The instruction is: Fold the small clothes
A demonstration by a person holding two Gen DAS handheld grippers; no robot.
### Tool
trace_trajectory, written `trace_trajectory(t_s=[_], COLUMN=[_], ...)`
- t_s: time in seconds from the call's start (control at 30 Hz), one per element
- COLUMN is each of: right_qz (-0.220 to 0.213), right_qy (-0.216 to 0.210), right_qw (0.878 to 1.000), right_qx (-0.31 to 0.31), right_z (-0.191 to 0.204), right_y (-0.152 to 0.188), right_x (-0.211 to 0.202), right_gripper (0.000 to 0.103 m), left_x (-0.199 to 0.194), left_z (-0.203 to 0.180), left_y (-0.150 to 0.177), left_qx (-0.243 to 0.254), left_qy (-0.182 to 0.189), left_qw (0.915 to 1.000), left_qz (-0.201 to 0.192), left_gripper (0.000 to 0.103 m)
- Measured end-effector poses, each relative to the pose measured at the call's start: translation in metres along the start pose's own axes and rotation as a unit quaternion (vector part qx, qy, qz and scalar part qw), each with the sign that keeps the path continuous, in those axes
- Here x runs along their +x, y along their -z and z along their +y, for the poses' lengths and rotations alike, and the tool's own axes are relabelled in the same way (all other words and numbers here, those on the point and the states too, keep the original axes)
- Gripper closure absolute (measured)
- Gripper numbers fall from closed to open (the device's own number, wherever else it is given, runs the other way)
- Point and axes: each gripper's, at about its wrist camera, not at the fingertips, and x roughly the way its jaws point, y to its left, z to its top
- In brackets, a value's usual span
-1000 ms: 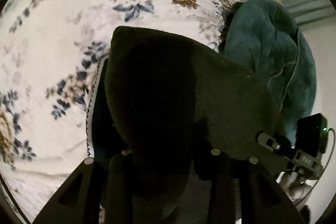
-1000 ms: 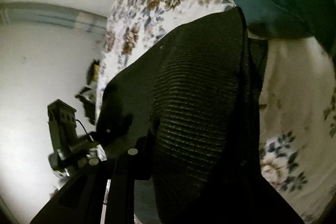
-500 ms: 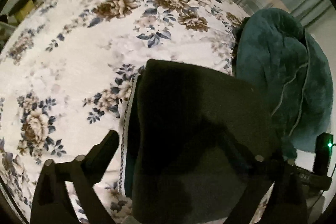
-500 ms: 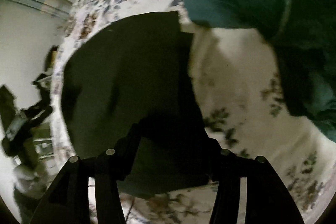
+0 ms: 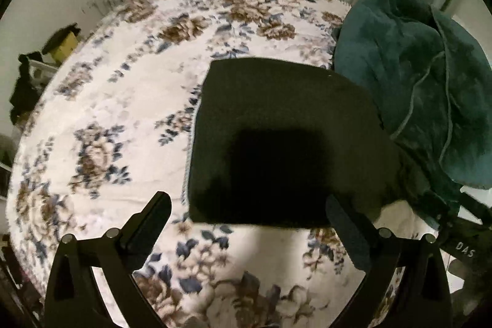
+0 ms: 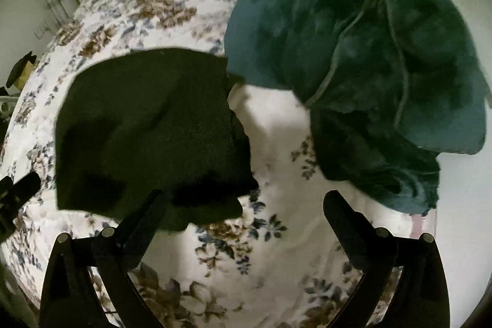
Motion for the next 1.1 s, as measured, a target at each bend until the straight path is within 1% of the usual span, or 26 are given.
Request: trace_trajectory(t_s=[0.07, 0.1, 0.27, 0.4, 0.53, 0.7, 0.77, 0.87, 0.97, 1.1], right_qz=[-0.024, -0.032, -0.086, -0.123, -0.164, -0.196, -0.211, -0.227, -0.242, -0.263], right_qy=[0.008, 0.009, 0.012, 0.011, 0.009, -0.003, -0.008, -0.017, -0.023, -0.020], right_qw=[1.000, 0.999, 0.996, 0.992, 0.986, 0.981, 0.977, 0.974, 0.970, 0.964], right_qx=[-0.004, -0.006, -0.008, -0.011, -0.008, 0.001, 0.003, 0.004, 0.005, 0.005], right_z=[-0.002, -0.003, -0.009, -0.015, -0.025, -0.039, -0.044, -0.051, -0.056, -0.061], right_y=[0.008, 0.012, 0.039, 0.067, 0.101, 0.142, 0.160, 0.179, 0.197, 0.217], right_x=[-0.033, -0.048, -0.138, -0.208, -0.282, -0.356, -0.385, -0.418, -0.448, -0.479], right_gripper=[0.000, 0.000, 0.000, 0.000, 0.000, 0.000, 0.000, 0.000, 0.000, 0.000], left_x=[-0.029, -0.040, -0.116, -0.181, -0.233, -0.299, -0.318, -0.343, -0.363, -0.383], left_z=[-0.004, -0.006, -0.014, -0.019, -0.021, -0.024, -0.025, -0.026, -0.029, -0.030], left_y=[0.009, 0.013, 0.035, 0.057, 0.080, 0.111, 0.120, 0.136, 0.151, 0.164], left_qx=[0.002, 0.003, 0.009, 0.015, 0.016, 0.017, 0.019, 0.018, 0.021, 0.020], left_qy=[-0.003, -0.006, -0.011, -0.009, -0.010, -0.019, -0.023, -0.023, -0.021, -0.019], left_qw=[0.9999, 0.9998, 0.9983, 0.9963, 0.9939, 0.9894, 0.9876, 0.9854, 0.9834, 0.9814], left_qz=[-0.013, -0.018, -0.056, -0.084, -0.108, -0.143, -0.154, -0.168, -0.179, -0.190], left_gripper=[0.000, 0.000, 0.000, 0.000, 0.000, 0.000, 0.000, 0.000, 0.000, 0.000])
